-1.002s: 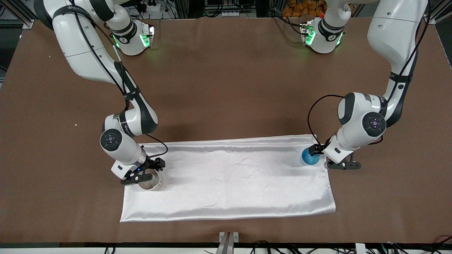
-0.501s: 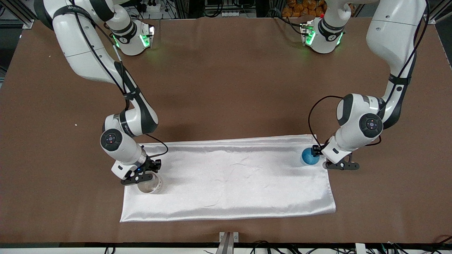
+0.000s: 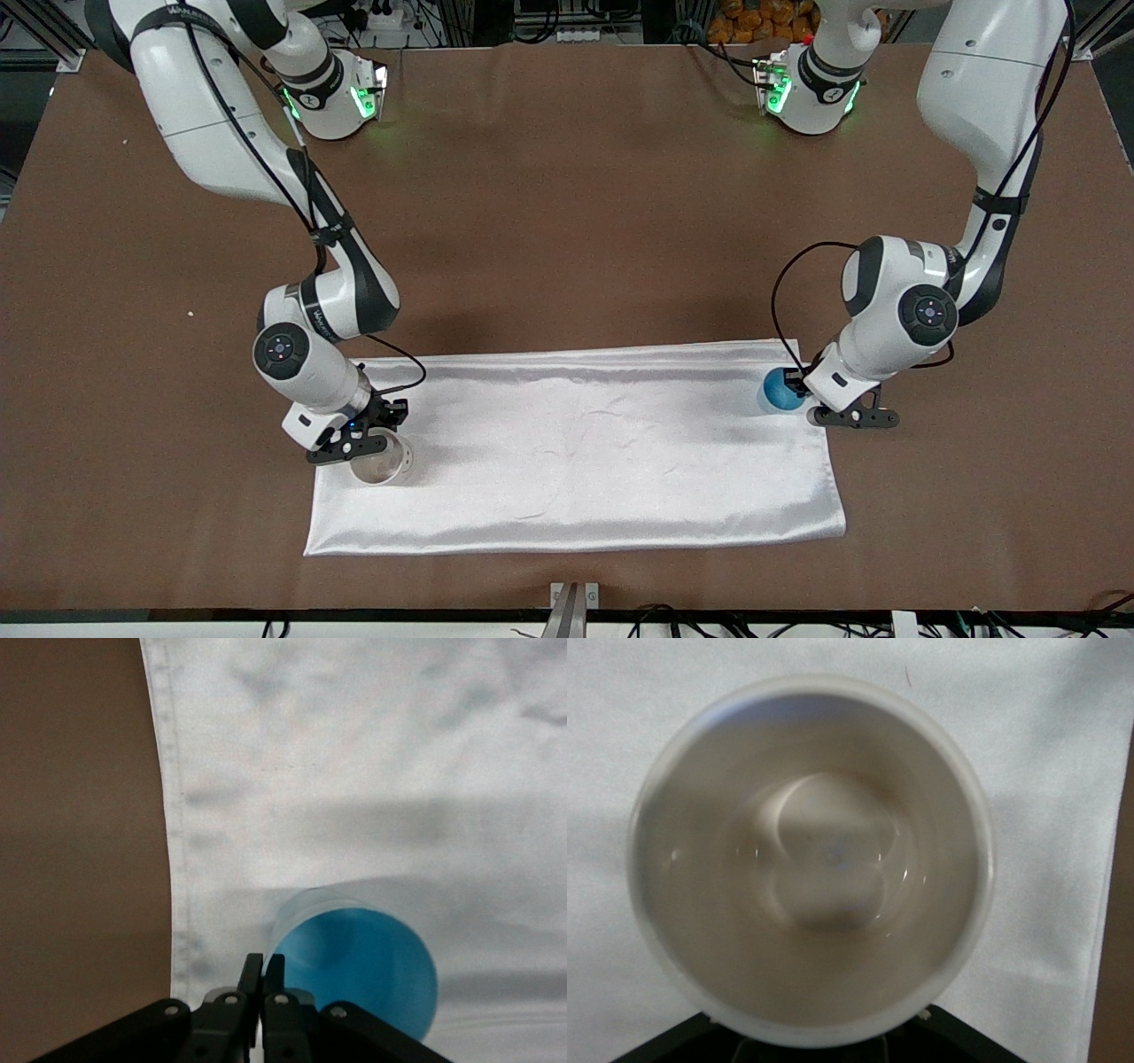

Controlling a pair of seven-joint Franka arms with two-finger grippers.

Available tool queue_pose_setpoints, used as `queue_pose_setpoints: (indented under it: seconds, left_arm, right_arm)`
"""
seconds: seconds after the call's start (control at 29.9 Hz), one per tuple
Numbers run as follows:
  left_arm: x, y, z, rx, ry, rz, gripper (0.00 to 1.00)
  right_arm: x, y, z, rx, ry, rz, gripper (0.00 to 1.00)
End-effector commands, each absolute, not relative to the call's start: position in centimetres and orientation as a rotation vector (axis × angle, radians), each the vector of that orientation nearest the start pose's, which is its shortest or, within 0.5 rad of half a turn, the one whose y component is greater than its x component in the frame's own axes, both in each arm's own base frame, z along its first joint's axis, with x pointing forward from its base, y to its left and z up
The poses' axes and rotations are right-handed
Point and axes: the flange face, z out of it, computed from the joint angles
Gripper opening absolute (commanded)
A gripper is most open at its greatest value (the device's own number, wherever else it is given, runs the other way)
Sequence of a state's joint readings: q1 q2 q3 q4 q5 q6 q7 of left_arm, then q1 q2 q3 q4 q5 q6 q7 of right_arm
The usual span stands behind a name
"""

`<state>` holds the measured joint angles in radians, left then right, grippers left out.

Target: Place blue cup into white mug on table

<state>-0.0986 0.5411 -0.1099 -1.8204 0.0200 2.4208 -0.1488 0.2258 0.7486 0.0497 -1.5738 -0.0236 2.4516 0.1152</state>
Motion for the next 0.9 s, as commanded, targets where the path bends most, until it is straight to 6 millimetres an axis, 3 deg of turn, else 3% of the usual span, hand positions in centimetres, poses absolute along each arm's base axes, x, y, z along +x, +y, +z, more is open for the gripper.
queue_pose_setpoints:
  seconds: [0.0, 0.2, 0.57, 0.77, 0.87]
  left_arm:
    - [64.6, -12.6, 24.5, -3.17, 0.084, -0.105, 0.0]
    - [64.8, -12.5, 25.8, -3.17, 0.089, -0.134, 0.0]
    - [65.3, -12.4, 28.8, -3.165, 0.098, -0.191, 0.0]
    - [65.4, -12.6, 30.2, -3.161, 0.102, -0.175, 0.0]
    - [65.7, -12.6, 31.2, -3.159, 0.103, -0.153, 0.0]
  right_arm:
    - [67.6, 20.4, 24.0, -3.085, -0.166, -0.16, 0.0]
    - [64.8, 22.1, 25.5, -3.091, -0.153, -0.138, 0.0]
    - [56.7, 23.2, 27.0, -3.109, -0.223, -0.078, 0.0]
    - [53.3, 26.2, 26.9, -3.103, -0.149, -0.101, 0.0]
    - [51.8, 28.9, 26.9, -3.101, -0.083, -0.097, 0.0]
